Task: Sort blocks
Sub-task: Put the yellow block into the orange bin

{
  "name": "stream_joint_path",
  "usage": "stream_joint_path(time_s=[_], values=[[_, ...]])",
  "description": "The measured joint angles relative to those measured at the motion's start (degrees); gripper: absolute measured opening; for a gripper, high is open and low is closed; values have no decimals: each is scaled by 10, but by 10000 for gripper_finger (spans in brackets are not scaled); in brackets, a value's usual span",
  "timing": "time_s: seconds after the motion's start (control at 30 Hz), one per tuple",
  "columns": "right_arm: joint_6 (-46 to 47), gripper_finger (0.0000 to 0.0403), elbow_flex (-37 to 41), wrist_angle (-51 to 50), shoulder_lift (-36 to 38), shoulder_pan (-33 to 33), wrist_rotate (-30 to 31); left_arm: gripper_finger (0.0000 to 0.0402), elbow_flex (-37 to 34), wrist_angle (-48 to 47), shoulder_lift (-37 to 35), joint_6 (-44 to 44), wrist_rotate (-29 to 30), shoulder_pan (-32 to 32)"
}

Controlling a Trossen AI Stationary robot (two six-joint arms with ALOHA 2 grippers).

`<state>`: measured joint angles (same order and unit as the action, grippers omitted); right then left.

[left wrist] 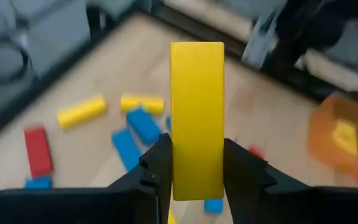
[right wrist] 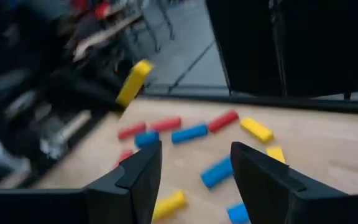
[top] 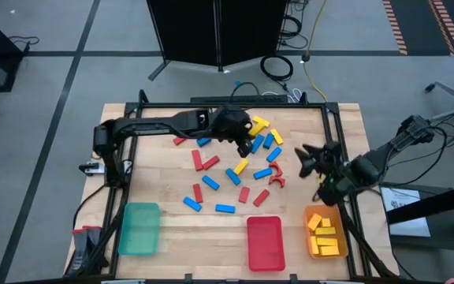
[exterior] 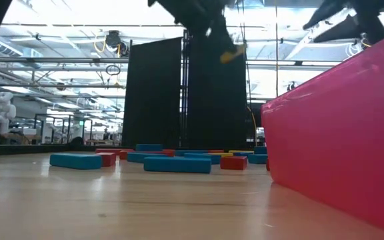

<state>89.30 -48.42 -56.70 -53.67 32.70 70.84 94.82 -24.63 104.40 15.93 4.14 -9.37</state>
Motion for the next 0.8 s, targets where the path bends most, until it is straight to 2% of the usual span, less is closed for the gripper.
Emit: stream_joint_path(time_s=[0.07,0.17,0.27,0.37,0.43,0.6,0.8], values=[[-75,189,0,82,18,-28,-3,107,0,41,-12,-30,18,12],[-238,197,0,243,38,-59,-25,107,1,101,-14,-88,24,27],[-411,210,0,404,49,-85,-70,107,0,120,-12,-114,27,38],[-501,225,0,508,62,-107,-132,107,0,118,-11,-136,28,48],[-513,235,0,527,73,-117,-155,107,0,108,-9,-150,28,55],[-495,249,0,484,83,-133,-162,107,0,93,-9,-188,41,70],[-435,252,0,408,44,-168,-270,107,0,54,-9,-239,75,79]])
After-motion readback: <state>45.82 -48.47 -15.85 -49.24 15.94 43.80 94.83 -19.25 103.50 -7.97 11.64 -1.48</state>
